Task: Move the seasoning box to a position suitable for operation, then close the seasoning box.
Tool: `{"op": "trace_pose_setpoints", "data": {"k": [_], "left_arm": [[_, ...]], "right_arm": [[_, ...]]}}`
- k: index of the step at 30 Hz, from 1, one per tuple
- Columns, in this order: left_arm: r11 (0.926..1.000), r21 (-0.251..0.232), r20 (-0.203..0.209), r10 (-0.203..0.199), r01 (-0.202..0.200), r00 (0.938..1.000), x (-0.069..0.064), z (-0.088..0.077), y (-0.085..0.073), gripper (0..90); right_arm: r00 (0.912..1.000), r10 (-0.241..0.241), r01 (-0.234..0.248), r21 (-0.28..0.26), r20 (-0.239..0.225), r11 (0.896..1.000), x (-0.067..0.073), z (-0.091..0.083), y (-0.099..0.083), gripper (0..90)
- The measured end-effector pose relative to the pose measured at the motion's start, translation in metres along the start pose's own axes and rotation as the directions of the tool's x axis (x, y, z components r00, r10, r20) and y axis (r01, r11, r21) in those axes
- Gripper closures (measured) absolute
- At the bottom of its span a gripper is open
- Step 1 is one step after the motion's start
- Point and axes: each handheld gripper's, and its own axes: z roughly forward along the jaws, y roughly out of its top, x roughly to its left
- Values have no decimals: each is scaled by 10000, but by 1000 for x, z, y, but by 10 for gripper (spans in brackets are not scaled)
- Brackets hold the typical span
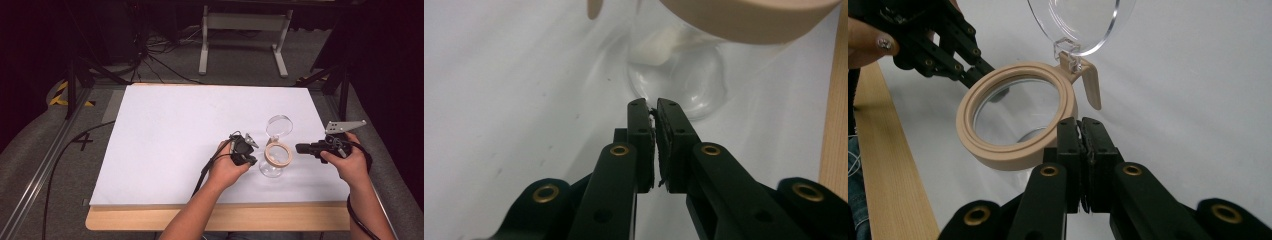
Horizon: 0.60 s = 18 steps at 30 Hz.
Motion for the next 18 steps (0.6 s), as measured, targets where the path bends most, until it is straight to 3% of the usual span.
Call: {"op": "trace_pose_setpoints", "data": {"k": [7, 12, 15, 16, 17, 18], "left_arm": [[9986, -527, -3, -43, 43, 10000, 9, -25, 20, 868], [9919, -1230, 100, -312, 322, 9995, 18, -33, 37, 879], [9898, -1343, 112, -475, 485, 9988, 24, -35, 43, 890], [9850, -1594, 137, -649, 663, 9978, 28, -35, 47, 890], [9850, -1594, 137, -649, 663, 9978, 28, -35, 47, 893], [9756, -1942, 310, -983, 1025, 9947, 36, -34, 56, 896]], "right_arm": [[9996, -100, 92, -357, -246, 9993, 5, -3, 3, 896], [9987, -111, 84, -535, -503, 9985, 11, 0, 6, 894], [9981, 24, -64, -647, -612, 9979, 13, 2, 7, 893], [9981, 24, -64, -647, -612, 9979, 13, 2, 7, 893], [9980, 21, -64, -691, -627, 9976, 14, 2, 8, 894], [9979, -7, -45, -792, -654, 9968, 14, 2, 8, 895]]}}
